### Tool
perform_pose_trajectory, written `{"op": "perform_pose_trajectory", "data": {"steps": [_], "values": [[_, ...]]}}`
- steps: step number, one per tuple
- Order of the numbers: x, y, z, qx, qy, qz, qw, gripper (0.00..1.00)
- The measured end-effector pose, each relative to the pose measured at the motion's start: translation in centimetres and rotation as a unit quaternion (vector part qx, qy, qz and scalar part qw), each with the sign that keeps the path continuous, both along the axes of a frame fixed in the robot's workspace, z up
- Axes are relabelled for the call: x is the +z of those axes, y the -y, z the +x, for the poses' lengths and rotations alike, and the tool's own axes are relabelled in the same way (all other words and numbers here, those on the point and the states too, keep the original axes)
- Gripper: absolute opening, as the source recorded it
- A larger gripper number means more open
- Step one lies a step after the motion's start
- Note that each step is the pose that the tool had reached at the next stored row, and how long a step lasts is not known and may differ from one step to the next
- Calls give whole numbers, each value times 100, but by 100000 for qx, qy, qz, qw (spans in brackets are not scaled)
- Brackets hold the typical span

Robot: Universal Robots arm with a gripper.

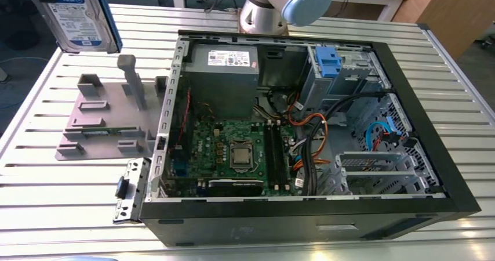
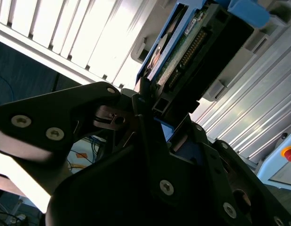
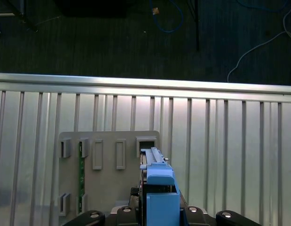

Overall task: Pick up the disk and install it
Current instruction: 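Pick up the disk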

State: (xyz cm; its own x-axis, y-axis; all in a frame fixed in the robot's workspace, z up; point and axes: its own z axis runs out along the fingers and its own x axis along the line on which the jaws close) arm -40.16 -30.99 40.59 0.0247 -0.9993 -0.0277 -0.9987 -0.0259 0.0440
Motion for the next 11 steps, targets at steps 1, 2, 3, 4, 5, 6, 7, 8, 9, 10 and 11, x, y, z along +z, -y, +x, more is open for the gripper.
{"op": "perform_pose_trajectory", "data": {"steps": [1, 2, 3, 4, 5, 6, 7, 8, 9, 10, 11], "values": [[2, 0, 0, -3, -2, -1, 100000, 37], [3, 0, 0, -1, -1, 1, 100000, 37], [5, 0, 0, 0, -4, -1, 100000, 37], [7, 0, 0, -2, -5, -1, 100000, 37], [10, 0, 0, -1, -7, -3, 100000, 37], [11, 0, 0, -1, -1, -2, 100000, 37], [13, 0, 0, -3, 2, 1, 100000, 37], [15, 0, 0, -2, -1, 0, 100000, 37], [17, 0, 0, -1, -3, -1, 100000, 37], [25, 0, 0, -1, -3, 0, 100000, 37], [32, 0, 0, 0, -1, -1, 100000, 37]]}}
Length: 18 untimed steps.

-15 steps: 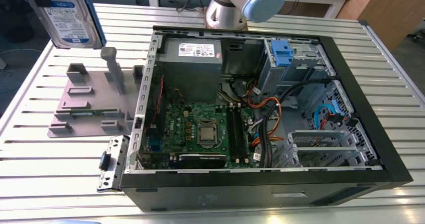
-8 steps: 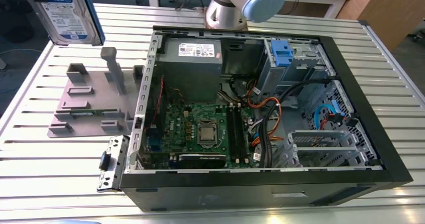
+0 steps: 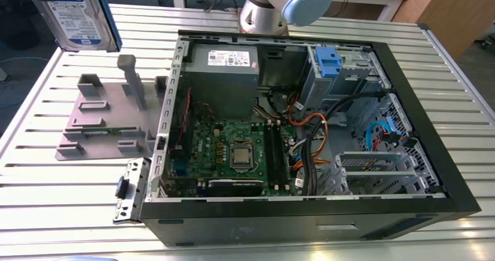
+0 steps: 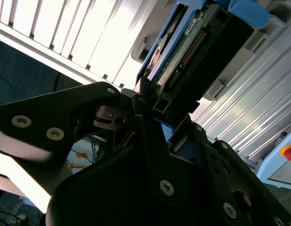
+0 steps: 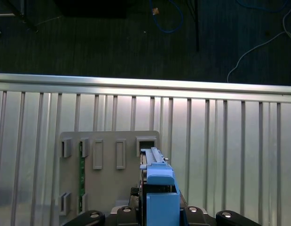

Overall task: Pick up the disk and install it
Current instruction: 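Pick up the disk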

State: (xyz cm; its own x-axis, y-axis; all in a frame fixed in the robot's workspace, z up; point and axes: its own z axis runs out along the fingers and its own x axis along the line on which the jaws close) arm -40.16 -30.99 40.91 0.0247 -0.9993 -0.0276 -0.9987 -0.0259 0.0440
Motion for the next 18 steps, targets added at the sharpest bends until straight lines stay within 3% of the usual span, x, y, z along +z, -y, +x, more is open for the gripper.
{"op": "perform_pose_trajectory", "data": {"steps": [18], "values": [[43, 0, 0, -2, -1, 0, 100000, 37]]}}
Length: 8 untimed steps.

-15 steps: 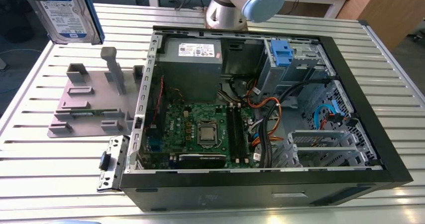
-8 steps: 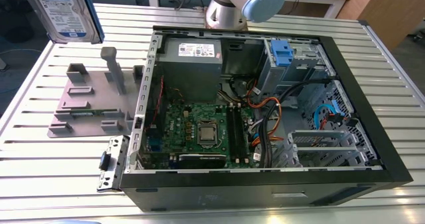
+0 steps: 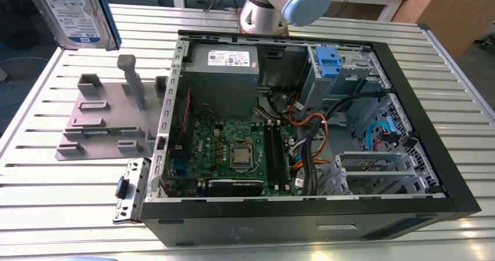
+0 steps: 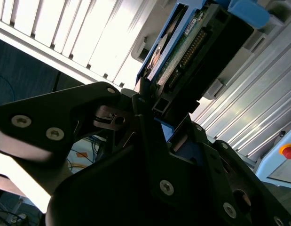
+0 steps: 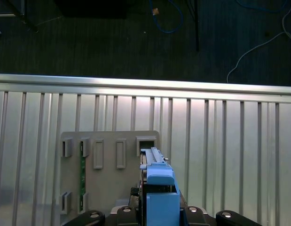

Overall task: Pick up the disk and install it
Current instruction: 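Pick up the disk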

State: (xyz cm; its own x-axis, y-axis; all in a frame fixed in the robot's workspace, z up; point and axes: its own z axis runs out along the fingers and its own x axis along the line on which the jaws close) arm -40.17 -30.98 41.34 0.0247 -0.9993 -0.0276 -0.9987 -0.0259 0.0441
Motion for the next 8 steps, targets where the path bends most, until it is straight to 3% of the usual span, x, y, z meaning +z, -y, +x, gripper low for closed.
{"op": "perform_pose_trajectory", "data": {"steps": [8], "values": [[16, 0, 0, 1, 2, 1, 100000, 37]]}}
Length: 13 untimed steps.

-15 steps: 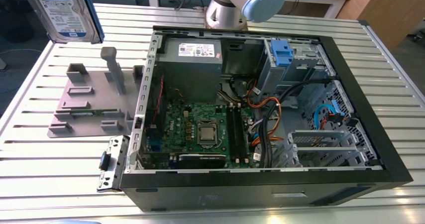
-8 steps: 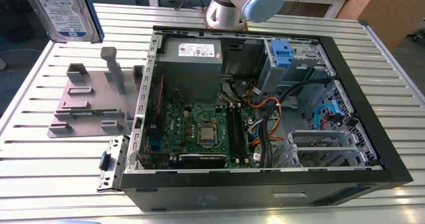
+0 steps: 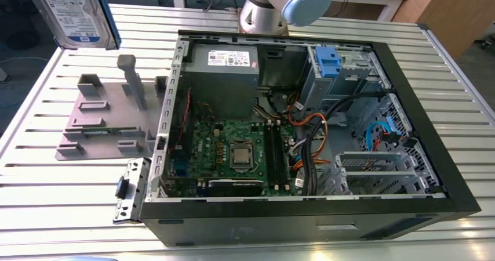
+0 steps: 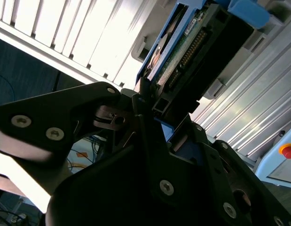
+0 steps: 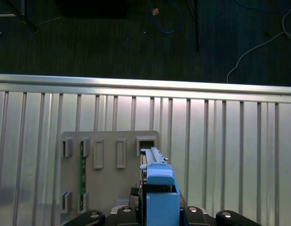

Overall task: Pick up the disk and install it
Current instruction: 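Pick up the disk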

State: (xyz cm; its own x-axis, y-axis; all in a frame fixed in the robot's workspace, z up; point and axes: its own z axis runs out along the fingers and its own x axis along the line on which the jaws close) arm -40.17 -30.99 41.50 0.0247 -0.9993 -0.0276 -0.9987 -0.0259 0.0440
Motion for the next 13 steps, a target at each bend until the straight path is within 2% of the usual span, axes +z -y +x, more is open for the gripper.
{"op": "perform_pose_trajectory", "data": {"steps": [13], "values": [[42, 0, 0, -2, -1, -1, 100000, 37]]}}
